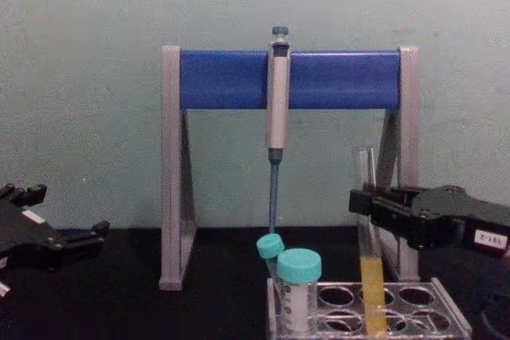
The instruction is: Pick up the test tube from the test tube rack, shake it, then place it back into the test tube rack.
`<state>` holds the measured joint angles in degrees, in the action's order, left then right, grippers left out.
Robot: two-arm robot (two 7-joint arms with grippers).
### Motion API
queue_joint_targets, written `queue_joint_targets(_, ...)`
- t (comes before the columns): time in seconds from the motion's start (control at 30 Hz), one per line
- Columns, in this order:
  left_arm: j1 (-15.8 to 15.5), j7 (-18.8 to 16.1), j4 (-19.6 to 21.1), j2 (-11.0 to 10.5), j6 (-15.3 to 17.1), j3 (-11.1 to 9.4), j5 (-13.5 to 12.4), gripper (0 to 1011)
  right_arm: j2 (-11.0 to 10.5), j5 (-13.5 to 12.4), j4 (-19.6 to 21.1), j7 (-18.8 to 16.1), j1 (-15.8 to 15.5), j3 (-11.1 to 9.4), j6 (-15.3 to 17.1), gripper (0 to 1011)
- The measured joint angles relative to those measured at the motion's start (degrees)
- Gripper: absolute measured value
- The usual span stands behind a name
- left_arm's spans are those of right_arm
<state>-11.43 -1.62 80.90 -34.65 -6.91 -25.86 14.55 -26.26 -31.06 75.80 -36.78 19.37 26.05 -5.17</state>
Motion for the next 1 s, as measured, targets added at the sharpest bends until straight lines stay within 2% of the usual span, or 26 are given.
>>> queue_joint_targets(1.0,0.00,0.00,0.00,0.00,0.00,0.00,0.00,1001,0.03,0.56,-0.73,-0.02,0.39,0.46,1.22,229)
